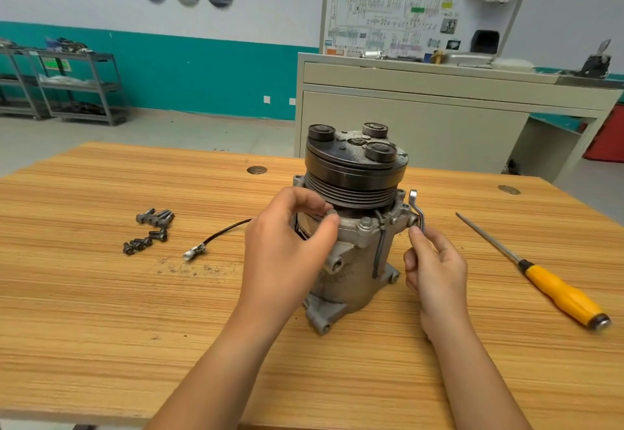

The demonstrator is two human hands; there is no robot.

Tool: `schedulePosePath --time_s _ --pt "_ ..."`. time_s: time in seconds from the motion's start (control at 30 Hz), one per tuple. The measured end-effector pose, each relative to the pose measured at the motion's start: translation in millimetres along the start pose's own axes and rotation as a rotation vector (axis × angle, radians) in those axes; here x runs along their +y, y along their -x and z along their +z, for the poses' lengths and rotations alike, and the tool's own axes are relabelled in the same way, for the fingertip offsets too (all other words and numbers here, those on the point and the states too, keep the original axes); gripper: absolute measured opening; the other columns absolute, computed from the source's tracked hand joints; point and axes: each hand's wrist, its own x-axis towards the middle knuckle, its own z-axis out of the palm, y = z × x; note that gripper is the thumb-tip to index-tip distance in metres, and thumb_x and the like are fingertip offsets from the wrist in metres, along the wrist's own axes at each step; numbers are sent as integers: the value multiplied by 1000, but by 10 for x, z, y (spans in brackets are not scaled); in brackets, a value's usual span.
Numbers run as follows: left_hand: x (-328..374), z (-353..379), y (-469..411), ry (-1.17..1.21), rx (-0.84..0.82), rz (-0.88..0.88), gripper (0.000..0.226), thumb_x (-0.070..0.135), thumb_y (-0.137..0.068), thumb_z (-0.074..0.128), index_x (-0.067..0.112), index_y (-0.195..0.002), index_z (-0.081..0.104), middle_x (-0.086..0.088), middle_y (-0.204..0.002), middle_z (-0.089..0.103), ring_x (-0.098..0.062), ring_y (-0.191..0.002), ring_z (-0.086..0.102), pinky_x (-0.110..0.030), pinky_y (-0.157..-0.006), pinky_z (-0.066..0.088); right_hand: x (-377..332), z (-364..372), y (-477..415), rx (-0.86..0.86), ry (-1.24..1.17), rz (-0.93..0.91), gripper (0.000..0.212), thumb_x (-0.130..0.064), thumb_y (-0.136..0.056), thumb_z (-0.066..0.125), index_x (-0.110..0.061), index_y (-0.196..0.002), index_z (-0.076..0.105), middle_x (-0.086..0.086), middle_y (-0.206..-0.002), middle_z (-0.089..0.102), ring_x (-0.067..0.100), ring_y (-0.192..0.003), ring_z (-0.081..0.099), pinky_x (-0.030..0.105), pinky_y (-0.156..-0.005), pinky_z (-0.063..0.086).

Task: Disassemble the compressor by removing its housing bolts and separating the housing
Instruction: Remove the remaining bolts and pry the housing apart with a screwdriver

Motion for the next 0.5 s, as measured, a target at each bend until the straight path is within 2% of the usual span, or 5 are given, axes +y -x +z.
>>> schedulePosePath --time_s 0.07,0.13,0.2,0.37,0.5 --pt "24 12 -2 -20 15 2 24 18 -76 73 29 -76 52 13 -73 61 8 -81 54 -4 -73 37 -7 1 8 -1 -16 1 6 -22 -91 56 -28 -90 56 -6 -41 44 -1 -36 35 14 -34 28" --pt "39 21 2 -50 43 17 25 26 -73 73 31 -76 48 14 -73 59 7 -82 53 -23 -91 40 -17 0 14 -7 -23 7 7 -21 -91 55 -28 -90 55 -6 -41 44 0 -36 35 14 -34 28" --pt "47 12 13 -73 43 19 22 33 -70 70 33 -79 50 16 -81 60 7 -91 54 -42 -99 39 -16 -4 13 -10 -23 14 8 -20 -90 55 -28 -91 55 -7 -41 44 -1 -36 35 14 -34 27" --pt "49 16 15 -32 31 36 24 18 -77 71 35 -79 53 18 -78 63 7 -87 57 -43 -94 43 -12 1 -2 -15 -23 21 8 -19 -91 55 -27 -92 55 -7 -42 43 0 -36 34 14 -34 27" --pt "66 81 38 -48 78 69 30 24 -73 73 38 -81 49 13 -69 56 1 -80 55 -44 -92 42 -20 -6 1 -27 -26 31 9 -18 -91 55 -27 -92 55 -6 -42 43 1 -35 33 14 -33 26"
